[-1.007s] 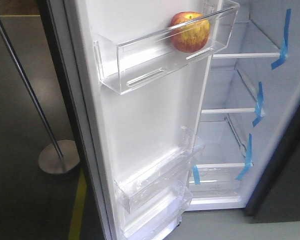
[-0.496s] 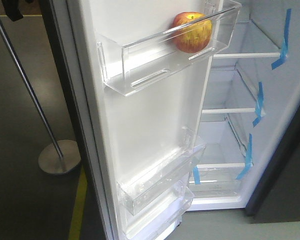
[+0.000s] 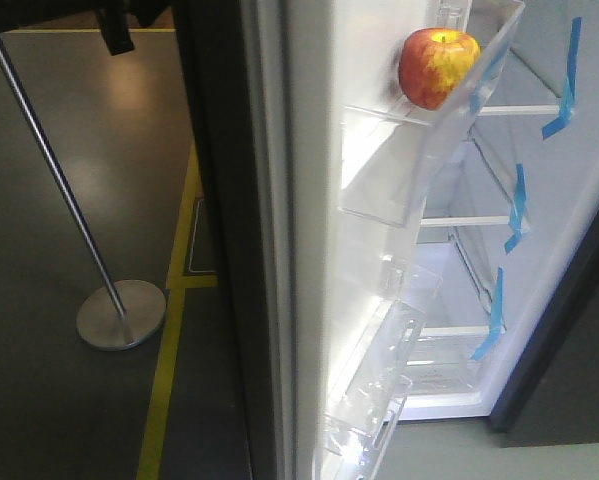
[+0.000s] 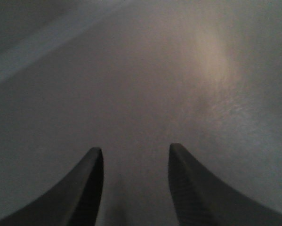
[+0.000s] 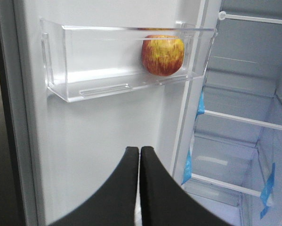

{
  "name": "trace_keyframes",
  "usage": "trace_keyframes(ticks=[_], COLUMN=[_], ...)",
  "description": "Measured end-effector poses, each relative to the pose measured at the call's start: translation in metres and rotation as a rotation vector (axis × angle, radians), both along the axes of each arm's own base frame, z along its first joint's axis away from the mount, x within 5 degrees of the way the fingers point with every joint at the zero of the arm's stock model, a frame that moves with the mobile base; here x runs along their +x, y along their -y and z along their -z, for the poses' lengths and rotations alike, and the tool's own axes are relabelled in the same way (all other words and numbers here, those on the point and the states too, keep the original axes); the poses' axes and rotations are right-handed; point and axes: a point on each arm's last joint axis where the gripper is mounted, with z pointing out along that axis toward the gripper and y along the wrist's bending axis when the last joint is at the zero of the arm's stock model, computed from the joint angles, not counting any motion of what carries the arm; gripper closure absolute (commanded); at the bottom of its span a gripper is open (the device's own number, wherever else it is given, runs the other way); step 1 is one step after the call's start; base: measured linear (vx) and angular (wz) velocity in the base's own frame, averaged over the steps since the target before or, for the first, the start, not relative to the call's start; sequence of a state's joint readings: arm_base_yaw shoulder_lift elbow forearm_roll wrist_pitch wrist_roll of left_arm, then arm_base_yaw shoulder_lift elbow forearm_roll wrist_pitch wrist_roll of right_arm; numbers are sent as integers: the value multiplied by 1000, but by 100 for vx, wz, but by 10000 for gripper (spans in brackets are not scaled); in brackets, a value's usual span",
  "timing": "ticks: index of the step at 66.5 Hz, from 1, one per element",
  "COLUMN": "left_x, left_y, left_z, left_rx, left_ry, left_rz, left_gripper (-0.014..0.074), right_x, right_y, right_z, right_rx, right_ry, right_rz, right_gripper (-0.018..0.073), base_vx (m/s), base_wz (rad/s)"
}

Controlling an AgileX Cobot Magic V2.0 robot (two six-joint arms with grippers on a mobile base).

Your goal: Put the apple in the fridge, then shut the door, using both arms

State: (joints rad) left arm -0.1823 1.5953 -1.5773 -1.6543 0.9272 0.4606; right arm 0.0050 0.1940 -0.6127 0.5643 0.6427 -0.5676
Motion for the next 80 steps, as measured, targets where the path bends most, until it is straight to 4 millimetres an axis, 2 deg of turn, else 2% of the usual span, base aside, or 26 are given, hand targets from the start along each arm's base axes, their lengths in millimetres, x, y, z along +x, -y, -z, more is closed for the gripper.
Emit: trace_keyframes(ticks=[15,24,30,36,52,58,64,80], left_x=[-31,-44,-46,-48,-54,-56,-58,-61], left_y=[54,68,69,67,54,50,45,34], left_z=[0,1,1,1,3,4,4,7], left_rx=[30,66,95,134,350,440,521,704], left_ry=[79,166,217,256,356,394,428,451], left_rz=[212,286,292,291,244,219,192,124], left_gripper=[270,272,272,272,272,272,272,272], right_x=[1,1,1,2,27,42,59,118], right_y=[3,3,4,4,6,8,10,17], right_z=[-4,-5,-6,-7,-6,-6,-9,-31], right_rx=[-3,0,2,6,17,30,40,26], right_ry=[44,56,63,75,5,-15,-28,-24], right_rz=[32,38,43,52,68,91,121,202], right_gripper=[552,539,503,431,85,-6,-33,-6], base_vx=[0,0,0,0,0,0,0,0], base_wz=[0,0,0,0,0,0,0,0])
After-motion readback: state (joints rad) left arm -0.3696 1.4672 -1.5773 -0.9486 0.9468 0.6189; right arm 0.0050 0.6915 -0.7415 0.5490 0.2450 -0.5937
